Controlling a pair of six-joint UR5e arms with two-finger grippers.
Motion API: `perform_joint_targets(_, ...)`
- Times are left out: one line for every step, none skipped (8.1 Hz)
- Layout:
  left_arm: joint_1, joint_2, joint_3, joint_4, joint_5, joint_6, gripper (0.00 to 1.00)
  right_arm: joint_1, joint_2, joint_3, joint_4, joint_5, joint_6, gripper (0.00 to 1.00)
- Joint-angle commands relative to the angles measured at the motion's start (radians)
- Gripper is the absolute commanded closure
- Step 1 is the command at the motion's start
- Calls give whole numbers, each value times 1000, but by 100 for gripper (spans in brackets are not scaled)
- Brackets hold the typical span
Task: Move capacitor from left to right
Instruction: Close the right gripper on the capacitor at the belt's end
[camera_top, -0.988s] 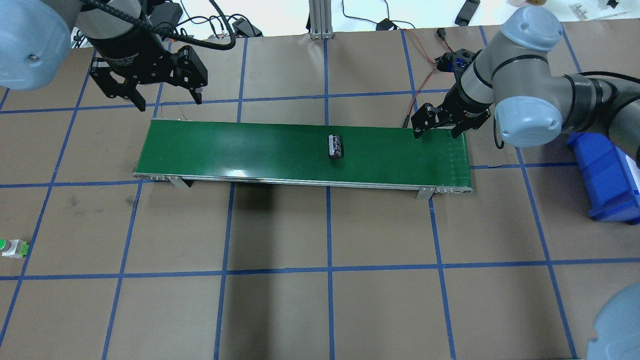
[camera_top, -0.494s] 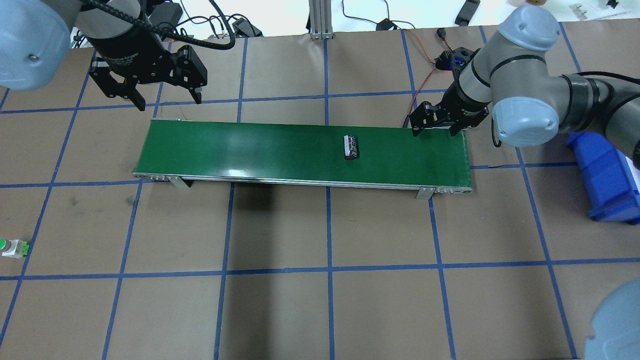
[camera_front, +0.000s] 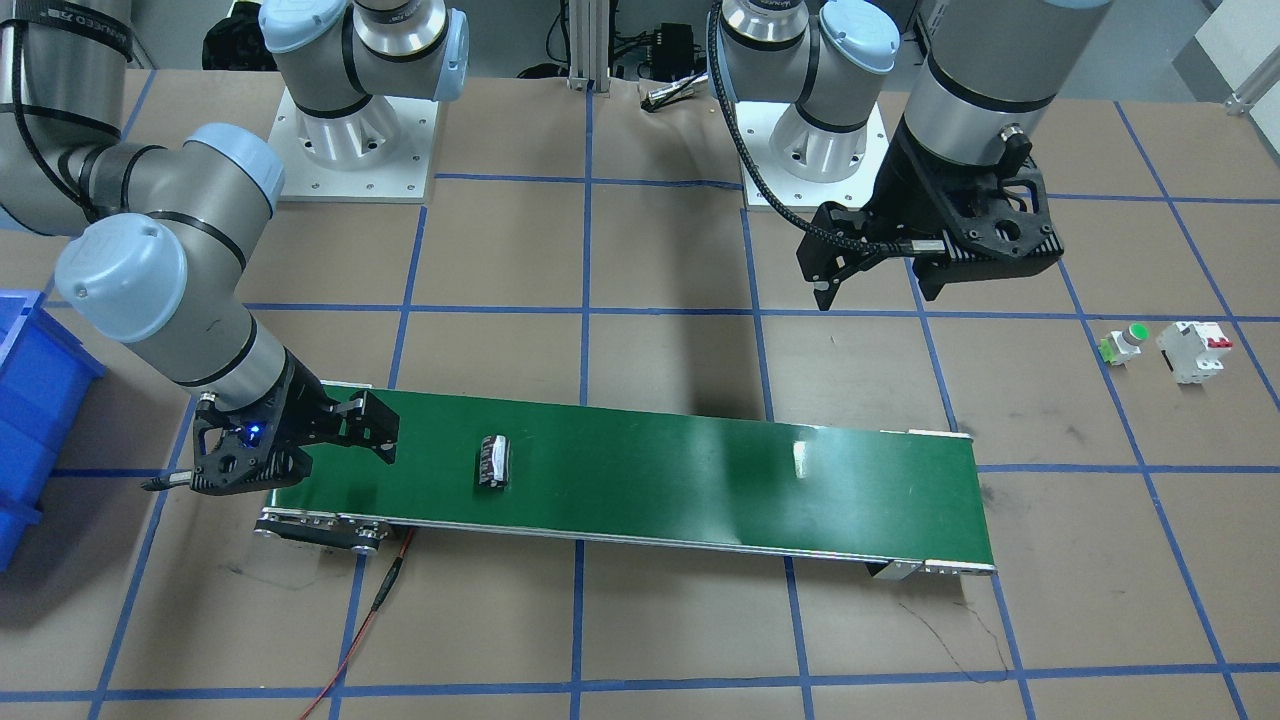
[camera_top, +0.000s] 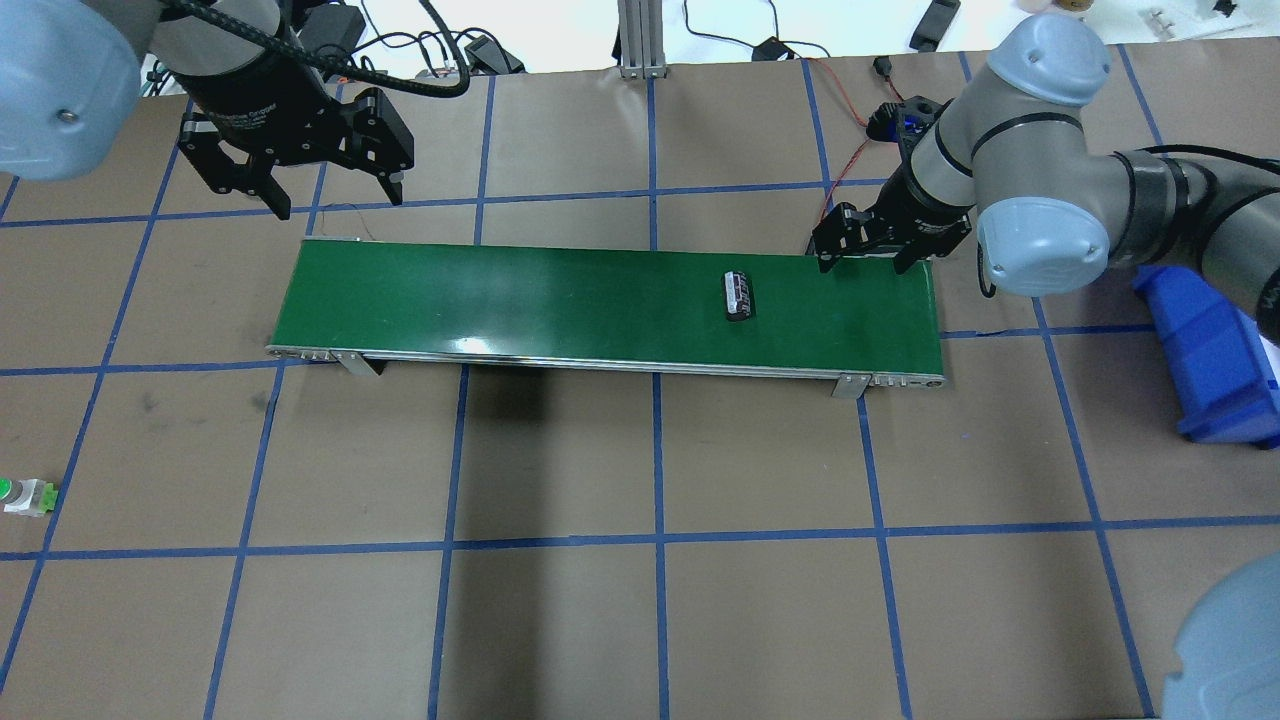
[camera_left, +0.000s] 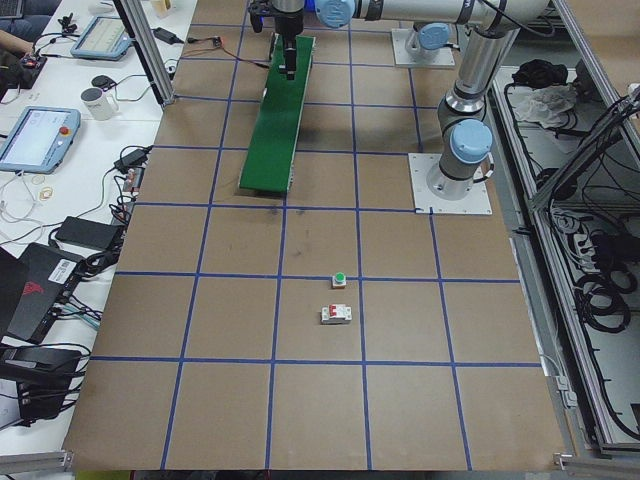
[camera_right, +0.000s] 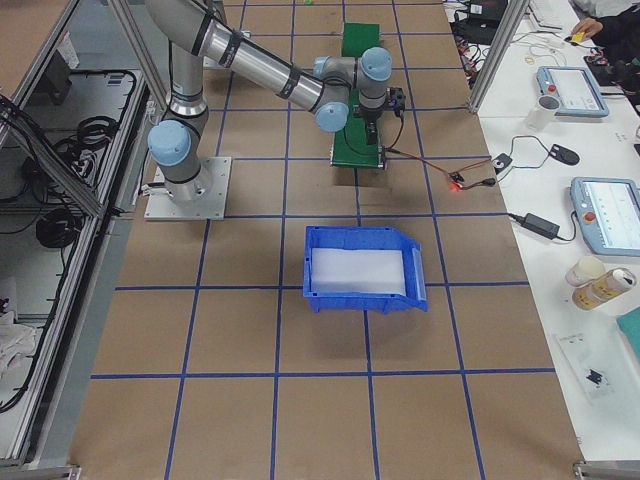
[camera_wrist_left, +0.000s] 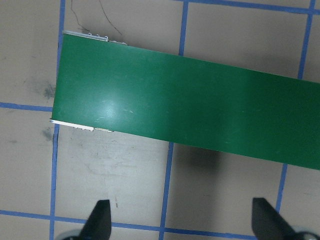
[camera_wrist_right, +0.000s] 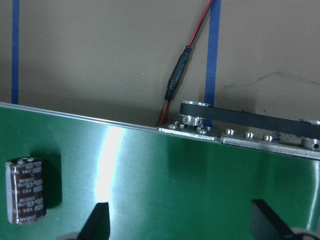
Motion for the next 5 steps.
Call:
perform_joint_targets(0, 0, 0, 1, 0, -1, 0, 43, 3, -1, -5, -2, 58, 0)
perform_joint_targets(0, -2, 0, 1, 0, -1, 0, 57, 5, -2, -23, -3, 95, 0)
perform_joint_targets(0, -2, 0, 1, 0, -1, 0, 57, 13, -2, -27, -3, 98, 0)
perform_joint_targets(0, -2, 0, 1, 0, -1, 0, 57, 14, -2, -27, -3, 100, 0)
perform_joint_targets(0, -2, -2, 1, 0, -1, 0, 57, 19, -2, -27, -11, 90, 0)
